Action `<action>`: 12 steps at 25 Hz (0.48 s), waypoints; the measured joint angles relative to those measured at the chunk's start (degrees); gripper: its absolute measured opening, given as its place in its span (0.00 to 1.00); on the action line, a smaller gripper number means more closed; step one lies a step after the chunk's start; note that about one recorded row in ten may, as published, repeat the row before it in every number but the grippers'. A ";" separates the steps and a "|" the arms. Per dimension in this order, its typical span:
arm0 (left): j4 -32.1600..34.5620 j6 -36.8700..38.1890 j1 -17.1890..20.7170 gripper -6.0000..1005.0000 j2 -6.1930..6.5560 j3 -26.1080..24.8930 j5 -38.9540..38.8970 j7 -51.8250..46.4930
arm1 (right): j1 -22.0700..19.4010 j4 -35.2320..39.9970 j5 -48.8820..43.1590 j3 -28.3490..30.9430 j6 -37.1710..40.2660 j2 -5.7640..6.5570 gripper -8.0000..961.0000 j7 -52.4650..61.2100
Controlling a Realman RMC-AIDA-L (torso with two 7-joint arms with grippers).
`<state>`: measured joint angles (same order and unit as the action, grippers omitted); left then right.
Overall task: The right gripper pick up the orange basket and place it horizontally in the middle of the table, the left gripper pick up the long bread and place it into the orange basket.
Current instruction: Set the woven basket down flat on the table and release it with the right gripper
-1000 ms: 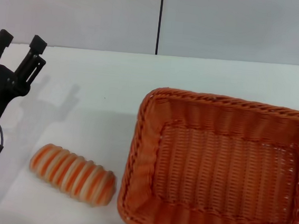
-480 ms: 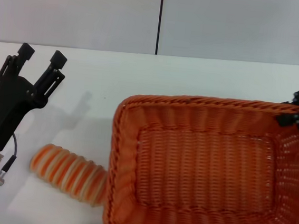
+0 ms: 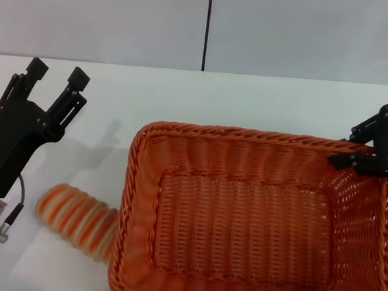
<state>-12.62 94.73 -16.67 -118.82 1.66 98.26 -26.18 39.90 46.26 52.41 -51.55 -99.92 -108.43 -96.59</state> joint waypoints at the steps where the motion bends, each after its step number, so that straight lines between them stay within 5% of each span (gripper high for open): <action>1: -0.06 0.00 0.00 0.84 0.00 0.00 0.00 -0.01 | 0.14 -0.08 -0.51 -0.01 0.34 -0.25 0.19 -0.01; 12: -0.65 -0.07 -0.03 0.84 0.09 0.43 0.00 -0.14 | 0.42 0.26 -0.57 2.76 2.60 -1.06 0.22 0.26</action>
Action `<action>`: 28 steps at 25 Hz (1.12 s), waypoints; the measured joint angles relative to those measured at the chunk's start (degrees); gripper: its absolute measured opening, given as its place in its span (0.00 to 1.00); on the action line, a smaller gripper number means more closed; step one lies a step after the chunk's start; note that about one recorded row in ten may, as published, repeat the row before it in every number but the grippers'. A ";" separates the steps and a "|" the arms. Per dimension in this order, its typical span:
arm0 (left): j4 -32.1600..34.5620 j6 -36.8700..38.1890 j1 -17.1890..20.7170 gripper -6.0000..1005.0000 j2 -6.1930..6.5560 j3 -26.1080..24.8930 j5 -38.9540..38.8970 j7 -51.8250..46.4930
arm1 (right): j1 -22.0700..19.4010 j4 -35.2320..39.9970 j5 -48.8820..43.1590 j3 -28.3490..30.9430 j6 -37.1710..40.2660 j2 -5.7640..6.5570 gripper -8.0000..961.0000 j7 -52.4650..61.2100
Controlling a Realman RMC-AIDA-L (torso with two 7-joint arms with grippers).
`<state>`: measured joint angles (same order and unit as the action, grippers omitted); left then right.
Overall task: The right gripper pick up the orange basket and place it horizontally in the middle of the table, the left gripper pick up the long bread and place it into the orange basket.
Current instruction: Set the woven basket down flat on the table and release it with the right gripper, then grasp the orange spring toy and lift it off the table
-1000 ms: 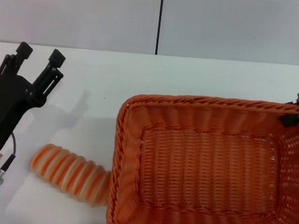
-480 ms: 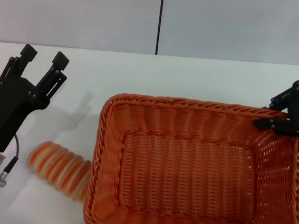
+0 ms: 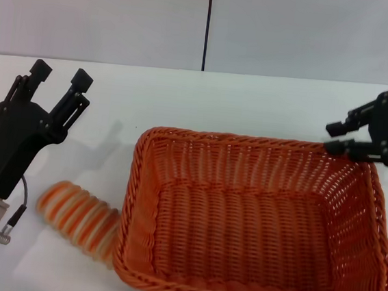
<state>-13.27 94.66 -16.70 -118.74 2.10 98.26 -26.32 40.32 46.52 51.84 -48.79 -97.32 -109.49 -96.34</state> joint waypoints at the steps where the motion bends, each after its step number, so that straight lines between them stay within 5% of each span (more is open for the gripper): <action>1: 0.00 -0.01 0.01 0.84 0.00 0.10 0.00 -0.03 | -0.12 0.36 0.03 1.41 0.02 -0.13 0.23 -0.07; 10: 2.68 1.00 0.68 0.84 0.56 0.61 0.04 -2.11 | -5.21 0.45 9.28 19.78 0.37 -1.35 0.29 -5.92; 19: 23.55 1.48 0.61 0.84 0.94 9.76 0.04 -26.60 | -18.82 -14.64 36.80 36.01 4.59 -4.16 0.29 -21.49; 25: 35.44 2.37 2.09 0.84 3.41 18.53 0.04 -41.74 | -22.73 -21.38 41.99 41.04 4.48 -4.58 0.29 -22.82; 28: 36.74 3.52 2.87 0.84 4.45 19.08 0.02 -43.31 | -22.90 -21.94 42.05 42.91 4.66 -5.11 0.29 -22.88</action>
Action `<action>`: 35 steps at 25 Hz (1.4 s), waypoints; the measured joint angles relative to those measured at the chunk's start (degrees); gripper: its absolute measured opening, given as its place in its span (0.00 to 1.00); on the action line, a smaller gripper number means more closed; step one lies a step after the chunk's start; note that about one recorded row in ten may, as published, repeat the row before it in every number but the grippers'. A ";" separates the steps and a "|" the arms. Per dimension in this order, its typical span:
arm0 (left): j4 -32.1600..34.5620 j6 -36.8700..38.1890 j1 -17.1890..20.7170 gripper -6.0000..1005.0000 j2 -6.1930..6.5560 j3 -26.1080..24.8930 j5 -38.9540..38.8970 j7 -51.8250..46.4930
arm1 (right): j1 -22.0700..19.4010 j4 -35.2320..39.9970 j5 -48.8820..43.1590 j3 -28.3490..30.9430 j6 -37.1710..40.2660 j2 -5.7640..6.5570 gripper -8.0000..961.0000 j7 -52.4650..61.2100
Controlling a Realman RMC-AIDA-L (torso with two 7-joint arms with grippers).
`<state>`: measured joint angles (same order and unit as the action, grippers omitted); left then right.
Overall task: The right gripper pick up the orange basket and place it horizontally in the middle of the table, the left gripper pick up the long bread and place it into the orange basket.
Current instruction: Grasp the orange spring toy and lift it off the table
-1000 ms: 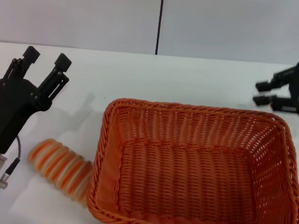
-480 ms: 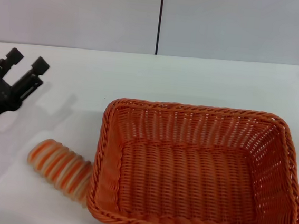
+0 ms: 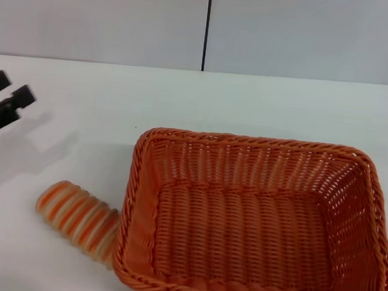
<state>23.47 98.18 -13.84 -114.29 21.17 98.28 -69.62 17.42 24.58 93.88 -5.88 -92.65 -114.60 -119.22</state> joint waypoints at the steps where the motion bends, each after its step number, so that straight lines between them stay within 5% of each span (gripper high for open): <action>1: 0.41 0.53 0.42 0.84 0.37 0.42 0.01 -0.22 | -0.02 -0.14 0.01 0.79 0.04 -0.20 0.29 -0.02; 11: 1.58 0.15 3.50 0.84 1.57 2.23 4.70 0.51 | 1.60 -3.16 0.12 4.96 1.38 -0.80 0.29 -0.12; 24: 1.45 -5.19 2.28 0.84 -0.93 2.65 14.22 1.45 | 3.42 -5.16 0.16 5.06 2.70 -0.79 0.29 -0.52; 35: 1.51 -7.23 2.02 0.84 -1.10 2.82 17.20 1.46 | 2.98 -5.25 0.16 4.79 2.73 -1.28 0.29 -0.47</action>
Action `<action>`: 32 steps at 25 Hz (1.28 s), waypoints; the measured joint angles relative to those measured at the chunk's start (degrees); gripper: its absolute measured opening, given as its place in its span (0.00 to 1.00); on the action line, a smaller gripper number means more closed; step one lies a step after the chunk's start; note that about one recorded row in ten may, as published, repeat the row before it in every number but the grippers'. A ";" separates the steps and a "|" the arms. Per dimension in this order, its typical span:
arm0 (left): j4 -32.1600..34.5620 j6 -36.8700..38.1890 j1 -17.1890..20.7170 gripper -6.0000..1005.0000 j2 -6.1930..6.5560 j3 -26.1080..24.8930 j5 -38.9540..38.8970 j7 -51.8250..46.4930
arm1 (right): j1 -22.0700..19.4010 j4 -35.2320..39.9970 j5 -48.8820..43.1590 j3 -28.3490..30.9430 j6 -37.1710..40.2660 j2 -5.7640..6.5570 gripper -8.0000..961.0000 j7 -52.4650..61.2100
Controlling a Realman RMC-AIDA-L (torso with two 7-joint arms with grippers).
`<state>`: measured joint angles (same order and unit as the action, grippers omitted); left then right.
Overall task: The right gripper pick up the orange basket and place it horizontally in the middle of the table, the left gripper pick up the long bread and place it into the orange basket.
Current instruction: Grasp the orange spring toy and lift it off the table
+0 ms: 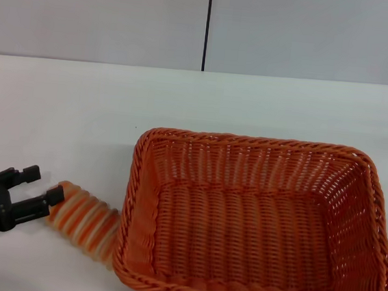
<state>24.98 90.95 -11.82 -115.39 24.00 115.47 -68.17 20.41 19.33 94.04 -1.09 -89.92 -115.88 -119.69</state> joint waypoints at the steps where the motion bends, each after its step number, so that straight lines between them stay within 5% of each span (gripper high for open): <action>1: 0.02 -0.06 -0.05 0.84 0.00 0.00 0.28 0.00 | 0.00 0.00 0.00 -0.04 -0.03 -0.01 0.29 0.04; 32: -0.28 -2.45 -0.31 0.84 -0.43 1.50 2.39 -0.04 | -0.04 0.00 -0.44 -0.31 -0.41 -0.38 0.29 0.34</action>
<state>24.70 88.50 -12.13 -115.82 25.50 117.86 -68.21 20.37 19.34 93.60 -1.41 -90.34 -116.26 -119.35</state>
